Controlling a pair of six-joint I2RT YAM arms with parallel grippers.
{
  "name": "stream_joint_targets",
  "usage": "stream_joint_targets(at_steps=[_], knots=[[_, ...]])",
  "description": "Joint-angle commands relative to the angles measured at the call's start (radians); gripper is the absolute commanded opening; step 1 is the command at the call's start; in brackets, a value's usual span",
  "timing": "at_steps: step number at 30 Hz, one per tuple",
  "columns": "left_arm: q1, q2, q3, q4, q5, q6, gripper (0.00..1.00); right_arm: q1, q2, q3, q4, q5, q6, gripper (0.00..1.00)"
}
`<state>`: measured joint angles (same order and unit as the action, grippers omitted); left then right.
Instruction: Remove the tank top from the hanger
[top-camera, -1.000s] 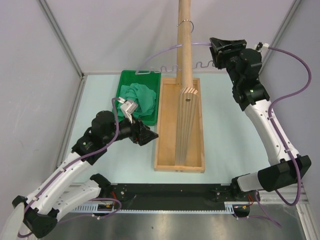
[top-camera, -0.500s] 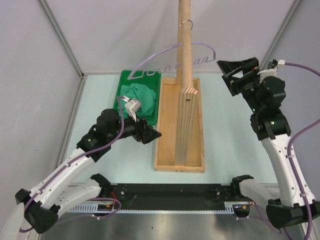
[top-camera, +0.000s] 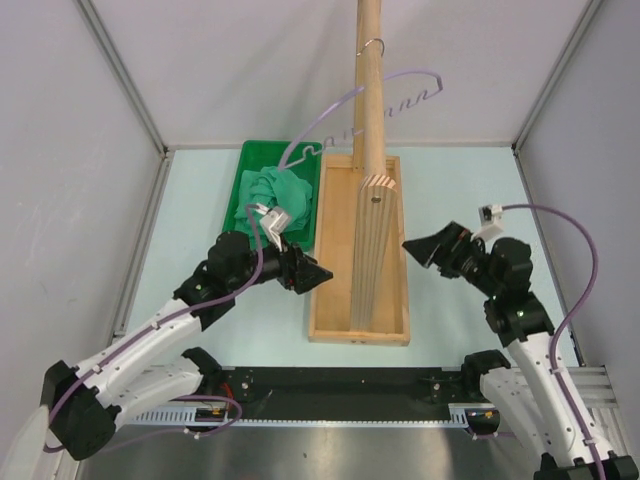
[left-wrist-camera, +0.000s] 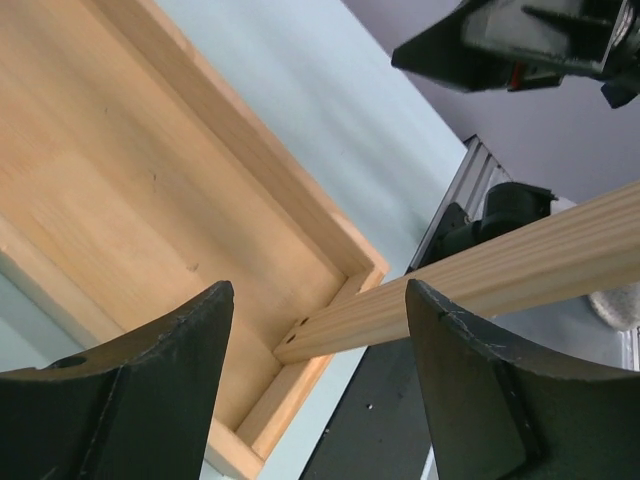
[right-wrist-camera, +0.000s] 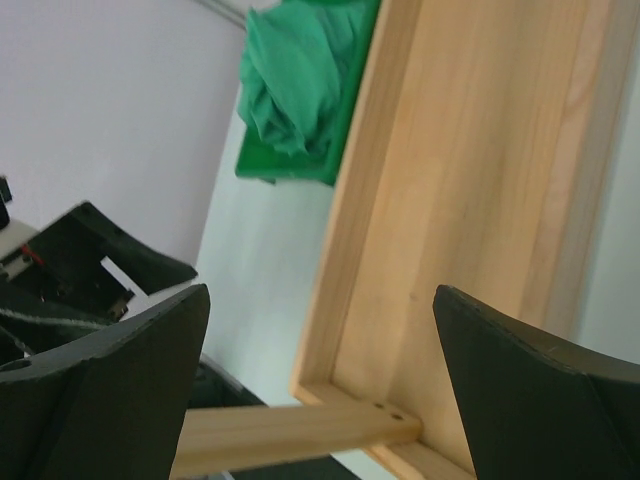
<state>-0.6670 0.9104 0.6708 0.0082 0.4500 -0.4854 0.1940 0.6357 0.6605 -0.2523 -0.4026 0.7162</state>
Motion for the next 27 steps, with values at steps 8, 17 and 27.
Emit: stream_joint_targets(at_steps=[8, 17, 27], knots=[[-0.028, -0.371, -0.494, 0.429, -0.105, -0.245, 0.75, 0.028, -0.154, -0.42, 0.433, -0.139, 0.151, 1.0], [-0.028, -0.902, -0.83, 0.317, -0.195, -0.347, 0.8, 0.028, -0.315, -0.651, 0.441, -0.047, 0.201, 1.0], [-0.029, -0.966, -0.849, 0.317, -0.122, -0.352, 0.82, 0.047, -0.464, -0.746, 0.361, 0.027, 0.242, 1.0]])
